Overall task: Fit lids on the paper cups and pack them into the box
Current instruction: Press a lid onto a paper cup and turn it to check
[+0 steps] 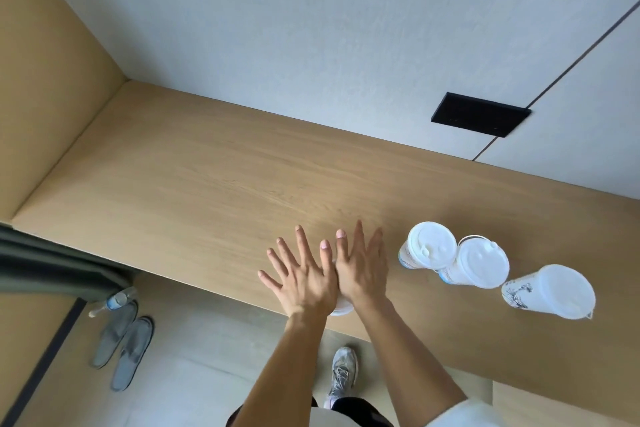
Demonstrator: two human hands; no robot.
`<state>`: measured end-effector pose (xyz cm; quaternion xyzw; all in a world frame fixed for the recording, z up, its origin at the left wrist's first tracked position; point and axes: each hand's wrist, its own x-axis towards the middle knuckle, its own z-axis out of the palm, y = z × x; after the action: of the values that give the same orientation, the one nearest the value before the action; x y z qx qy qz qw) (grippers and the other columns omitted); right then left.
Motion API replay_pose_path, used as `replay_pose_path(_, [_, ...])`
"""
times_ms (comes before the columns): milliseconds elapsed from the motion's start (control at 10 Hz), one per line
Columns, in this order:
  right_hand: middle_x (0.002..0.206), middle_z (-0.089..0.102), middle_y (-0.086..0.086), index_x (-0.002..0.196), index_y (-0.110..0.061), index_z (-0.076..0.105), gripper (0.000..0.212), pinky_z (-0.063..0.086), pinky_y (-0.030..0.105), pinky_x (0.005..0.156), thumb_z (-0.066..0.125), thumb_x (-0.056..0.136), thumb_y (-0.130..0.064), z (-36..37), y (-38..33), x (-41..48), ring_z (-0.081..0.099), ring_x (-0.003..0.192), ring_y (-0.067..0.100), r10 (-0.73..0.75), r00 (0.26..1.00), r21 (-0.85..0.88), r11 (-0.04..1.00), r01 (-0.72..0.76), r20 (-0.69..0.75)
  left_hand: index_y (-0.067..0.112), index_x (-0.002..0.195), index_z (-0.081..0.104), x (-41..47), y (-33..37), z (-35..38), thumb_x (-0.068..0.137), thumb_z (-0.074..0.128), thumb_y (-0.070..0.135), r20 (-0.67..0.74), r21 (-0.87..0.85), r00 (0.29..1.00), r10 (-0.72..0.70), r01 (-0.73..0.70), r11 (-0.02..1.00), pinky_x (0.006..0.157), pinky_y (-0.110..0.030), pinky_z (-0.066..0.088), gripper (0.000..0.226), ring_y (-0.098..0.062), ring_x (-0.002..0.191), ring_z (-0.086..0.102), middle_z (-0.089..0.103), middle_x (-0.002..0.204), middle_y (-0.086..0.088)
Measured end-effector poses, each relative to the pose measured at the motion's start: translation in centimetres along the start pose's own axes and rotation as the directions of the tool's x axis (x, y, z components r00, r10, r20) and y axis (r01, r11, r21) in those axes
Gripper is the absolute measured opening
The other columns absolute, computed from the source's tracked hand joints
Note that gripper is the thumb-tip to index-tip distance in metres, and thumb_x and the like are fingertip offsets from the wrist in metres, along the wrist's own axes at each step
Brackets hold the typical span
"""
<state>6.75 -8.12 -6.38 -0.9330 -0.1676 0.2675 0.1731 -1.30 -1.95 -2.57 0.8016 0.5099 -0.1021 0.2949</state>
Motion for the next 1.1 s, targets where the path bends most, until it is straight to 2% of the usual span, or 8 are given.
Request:
replay_pose_path(100, [0.174,0.010,0.014,0.165,-0.023,0.025,0.109,0.011,0.060,0.126,-0.017,0.084,-0.084,-0.3,-0.3,-0.8,0.008,0.159,0.041,0.118,0.993,0.022,0.993,-0.117,-0.016,0.042,0.161,-0.014,0.4,-0.2,-0.2,0.094,0.001,0.071,0.013,0.006,0.996,0.089,-0.089,0.996,0.123,-0.065,-0.010,0.074,-0.032,0.159,-0.013,-0.005,0.174,-0.010])
replay_pose_path(200, [0.166,0.035,0.020,0.154,-0.023,0.035,0.067,0.030,0.057,0.120,0.017,0.101,-0.060,1.5,-1.1,-2.0,0.035,0.147,0.054,0.271,0.948,0.276,0.936,-0.219,-0.169,0.040,0.161,-0.014,1.8,-0.4,-1.0,0.086,-0.005,0.077,0.032,0.106,0.963,0.269,-0.271,0.957,0.122,-0.063,-0.014,0.085,-0.031,0.158,-0.019,-0.008,0.174,-0.009])
replay_pose_path(300, [0.165,0.034,0.016,0.159,-0.032,0.034,0.053,0.032,0.048,0.117,0.023,0.111,-0.051,0.8,-2.1,-4.0,0.038,0.146,0.044,0.406,0.912,0.376,0.854,-0.359,-0.050,0.037,0.163,-0.008,4.1,-0.3,-2.3,0.090,0.003,0.080,0.077,0.262,0.844,0.530,-0.530,0.806,0.123,-0.062,-0.015,0.086,-0.028,0.158,-0.022,-0.008,0.174,-0.007])
replay_pose_path(500, [0.172,0.011,0.017,0.168,-0.033,0.010,0.075,0.024,0.054,0.124,0.024,0.104,-0.069,1.4,-2.8,-6.3,0.029,0.152,0.043,0.484,0.848,0.475,0.707,-0.524,0.215,0.019,0.153,0.047,6.2,-0.2,-3.8,0.101,0.007,0.071,0.035,0.377,0.601,0.799,-0.748,0.546,0.122,-0.068,0.017,0.084,-0.034,0.154,0.030,0.048,0.158,-0.014])
replay_pose_path(600, [0.172,0.007,0.021,0.167,-0.031,0.009,0.075,0.028,0.052,0.122,0.028,0.104,-0.068,0.6,-2.5,-6.0,0.031,0.151,0.045,0.526,0.826,0.460,0.694,-0.554,0.202,0.026,0.158,0.037,4.8,-0.9,-3.8,0.098,0.002,0.073,-0.087,0.290,0.713,0.695,-0.650,0.703,0.125,-0.063,0.007,0.084,-0.029,0.158,0.020,0.035,0.166,-0.009])
replay_pose_path(700, [0.172,0.006,0.022,0.167,-0.030,0.014,0.056,0.035,0.051,0.117,0.026,0.112,-0.027,-0.2,-1.8,-5.4,0.022,0.150,0.054,0.414,0.901,0.484,0.819,-0.308,-0.128,0.030,0.163,0.020,2.6,-1.8,-3.2,0.091,0.001,0.075,-0.161,0.038,0.923,0.351,-0.349,0.936,0.126,-0.057,-0.004,0.087,-0.026,0.161,0.003,0.017,0.172,-0.004])
replay_pose_path(800, [0.171,0.011,0.027,0.164,-0.026,0.027,0.058,0.035,0.056,0.116,0.013,0.108,-0.029,-0.6,-2.7,-4.0,0.020,0.150,0.059,0.282,0.945,0.373,0.905,-0.204,-0.168,0.027,0.165,0.009,1.2,-2.9,-1.9,0.093,0.008,0.069,-0.089,-0.098,0.993,0.073,-0.082,0.992,0.125,-0.062,-0.001,0.083,-0.030,0.160,-0.001,0.012,0.172,-0.010])
replay_pose_path(1100, [0.159,0.042,0.016,0.159,-0.017,0.034,0.101,0.035,0.057,0.118,0.004,0.086,-0.079,0.9,-3.3,-2.7,0.039,0.146,0.038,0.240,0.954,0.351,0.922,-0.165,-0.182,0.034,0.163,0.012,1.5,-3.1,-0.2,0.100,0.010,0.060,-0.089,-0.144,0.996,-0.006,-0.007,0.990,0.123,-0.067,0.004,0.069,-0.030,0.158,0.010,0.022,0.169,-0.005])
